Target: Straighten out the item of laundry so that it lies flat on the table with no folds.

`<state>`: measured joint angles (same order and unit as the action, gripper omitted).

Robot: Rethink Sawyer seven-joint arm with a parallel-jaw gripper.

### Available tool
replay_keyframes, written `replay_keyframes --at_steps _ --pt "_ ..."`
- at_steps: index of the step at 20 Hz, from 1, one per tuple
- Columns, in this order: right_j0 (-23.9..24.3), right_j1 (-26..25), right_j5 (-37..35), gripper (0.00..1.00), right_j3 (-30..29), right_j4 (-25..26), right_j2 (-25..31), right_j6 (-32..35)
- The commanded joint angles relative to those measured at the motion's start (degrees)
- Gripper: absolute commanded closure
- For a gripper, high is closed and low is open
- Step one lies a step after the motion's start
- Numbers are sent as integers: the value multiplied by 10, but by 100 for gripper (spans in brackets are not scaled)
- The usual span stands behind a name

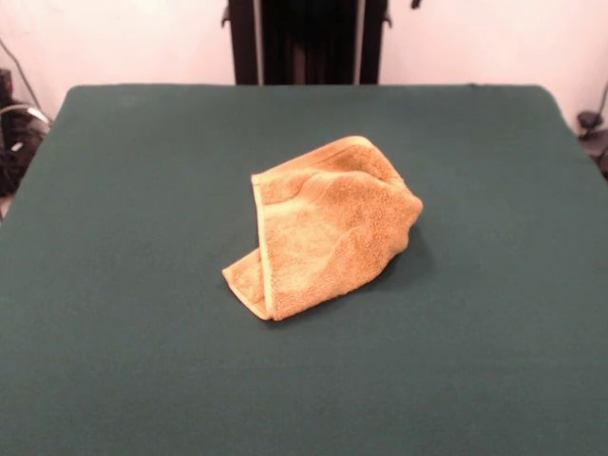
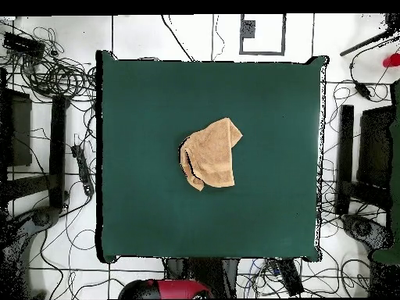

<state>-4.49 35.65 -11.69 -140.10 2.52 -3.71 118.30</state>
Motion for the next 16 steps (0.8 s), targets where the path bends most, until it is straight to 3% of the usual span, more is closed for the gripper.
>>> replay_keyframes --at_steps 1,4,6,12,16 --pt "56 75 64 0 -80 -27 67 120" --pt "59 129 24 0 -99 -35 75 117" --pt "60 105 50 0 -95 -31 73 116" --pt "63 -125 180 0 -5 9 29 98" --pt "47 -196 211 0 38 13 6 94"
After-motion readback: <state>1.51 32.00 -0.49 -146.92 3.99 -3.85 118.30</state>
